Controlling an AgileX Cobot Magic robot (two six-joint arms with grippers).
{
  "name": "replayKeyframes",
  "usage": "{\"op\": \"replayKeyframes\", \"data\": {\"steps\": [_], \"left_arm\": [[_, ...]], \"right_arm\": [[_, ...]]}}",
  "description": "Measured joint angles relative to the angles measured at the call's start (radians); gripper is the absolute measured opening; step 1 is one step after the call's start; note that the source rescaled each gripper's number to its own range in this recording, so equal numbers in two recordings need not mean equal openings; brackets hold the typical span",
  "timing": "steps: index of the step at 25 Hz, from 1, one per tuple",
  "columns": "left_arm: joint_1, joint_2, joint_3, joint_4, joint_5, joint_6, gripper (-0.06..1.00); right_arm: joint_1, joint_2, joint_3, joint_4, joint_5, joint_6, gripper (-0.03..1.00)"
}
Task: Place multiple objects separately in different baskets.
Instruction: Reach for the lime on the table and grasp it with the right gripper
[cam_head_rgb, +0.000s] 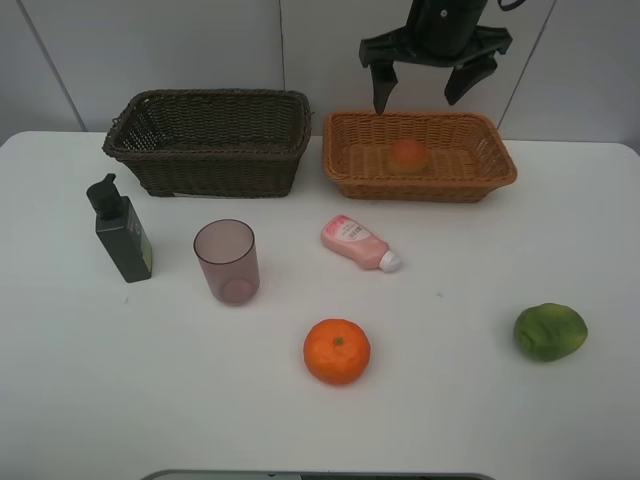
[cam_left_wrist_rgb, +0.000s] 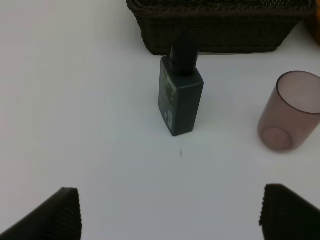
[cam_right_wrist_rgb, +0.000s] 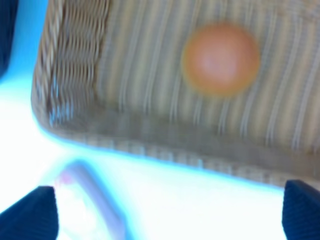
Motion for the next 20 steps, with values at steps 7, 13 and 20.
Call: {"op": "replayKeyframes", "data": {"steps": [7, 13, 20], "left_arm": [[0.000, 0.000, 0.000, 0.000, 0.000, 0.000, 0.92], [0.000, 0.000, 0.000, 0.000, 0.000, 0.000, 0.92], [0.000, 0.000, 0.000, 0.000, 0.000, 0.000, 0.92]], "right_arm": [[0.006, -0.225, 0.403, 0.001, -0.104, 0.048, 0.99], [0.002, -0.445, 0.719, 0.002, -0.215, 0.124, 0.99], [-0.100, -0.617, 0.979, 0.002, -0.310, 0.194, 0.99]]}}
